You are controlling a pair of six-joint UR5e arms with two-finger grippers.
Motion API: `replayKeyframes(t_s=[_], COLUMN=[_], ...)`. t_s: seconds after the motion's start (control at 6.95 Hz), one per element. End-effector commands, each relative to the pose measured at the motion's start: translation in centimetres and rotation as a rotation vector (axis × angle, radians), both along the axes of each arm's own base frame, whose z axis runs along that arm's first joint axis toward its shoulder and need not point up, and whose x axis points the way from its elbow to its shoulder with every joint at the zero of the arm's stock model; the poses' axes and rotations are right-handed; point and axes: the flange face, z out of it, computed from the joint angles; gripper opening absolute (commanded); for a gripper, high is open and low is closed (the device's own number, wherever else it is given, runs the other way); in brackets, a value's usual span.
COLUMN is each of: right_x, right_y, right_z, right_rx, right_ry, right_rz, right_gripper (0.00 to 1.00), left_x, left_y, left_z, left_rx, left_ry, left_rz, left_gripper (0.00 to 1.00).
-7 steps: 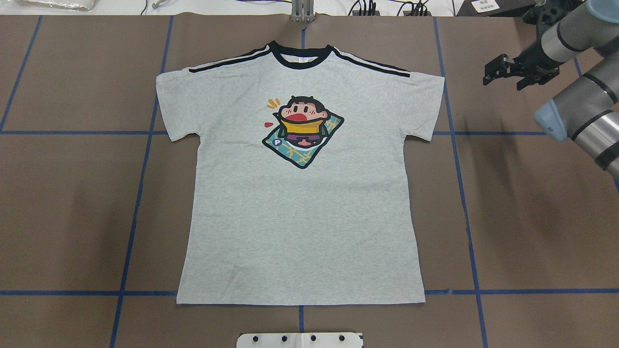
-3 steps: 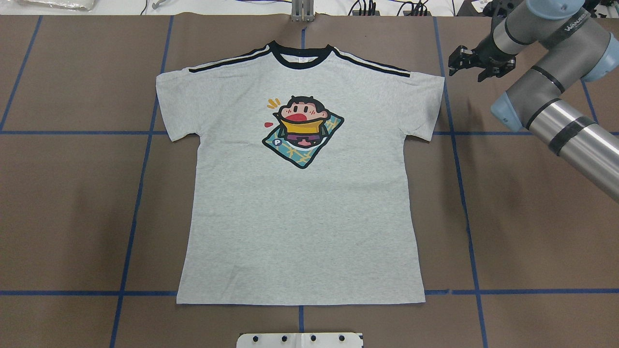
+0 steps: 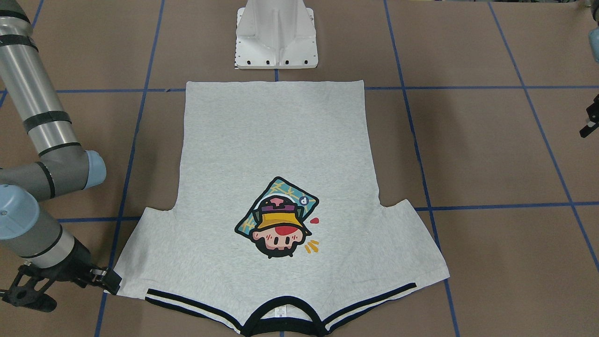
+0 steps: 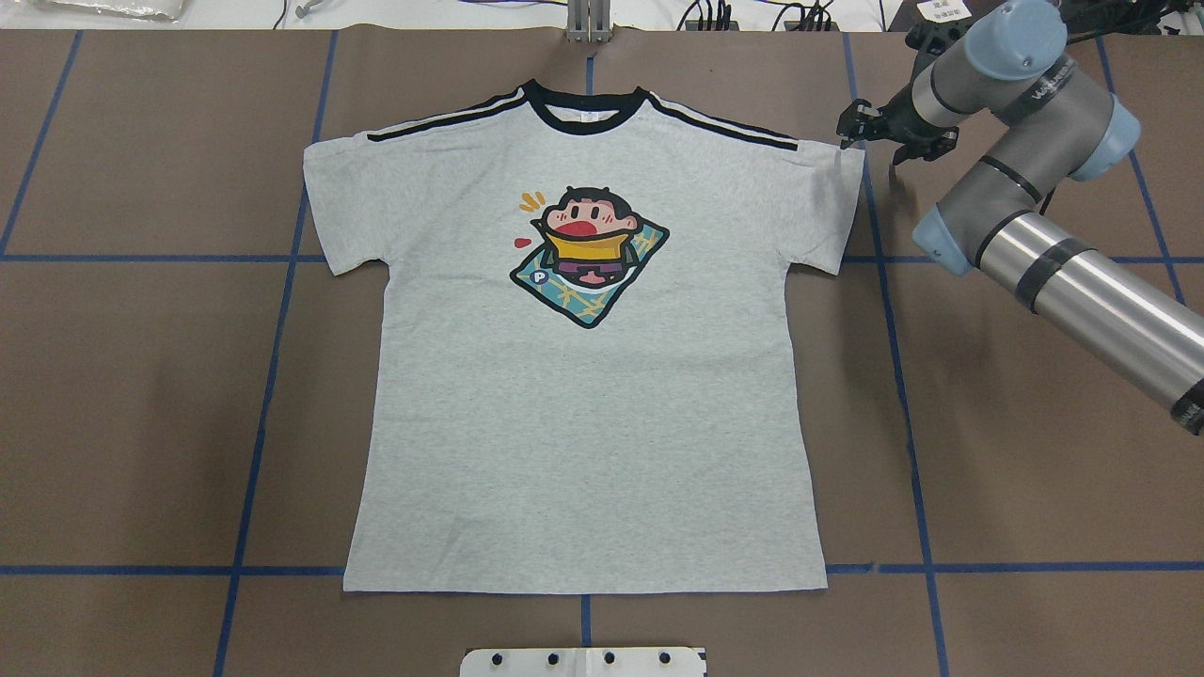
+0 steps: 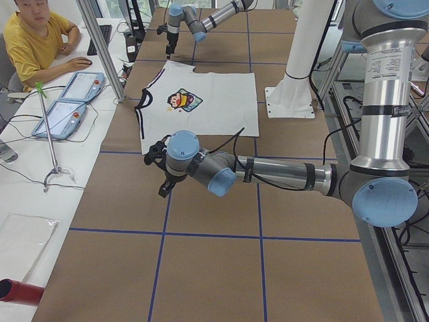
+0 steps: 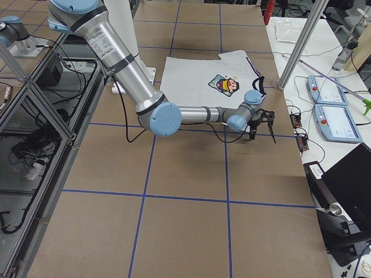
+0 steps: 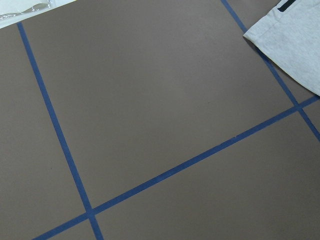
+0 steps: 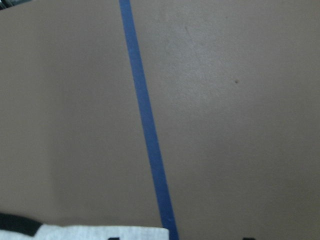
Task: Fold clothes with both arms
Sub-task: 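Move the right gripper over the shirt's shoulder farthest from the robot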
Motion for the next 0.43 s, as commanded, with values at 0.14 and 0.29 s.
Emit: replayKeyframes(t_s=[0.14, 0.29], right_x=[-1.34, -1.32], right_y=[-0.65, -0.61], right_z=[-1.09, -1.04], right_rx=[-0.007, -0.007], right_ry=[0.001, 0.001], right_rz=[0.061, 0.062], right_gripper=[0.7, 0.51], left_x=[0.02, 0.02], left_y=[-0.17, -0.17], left_z=[-0.36, -0.36], left_rx=[0.007, 0.006], left_ry=[0.001, 0.001], left_rz=[0.0, -0.001], left_gripper=[1.0, 1.0])
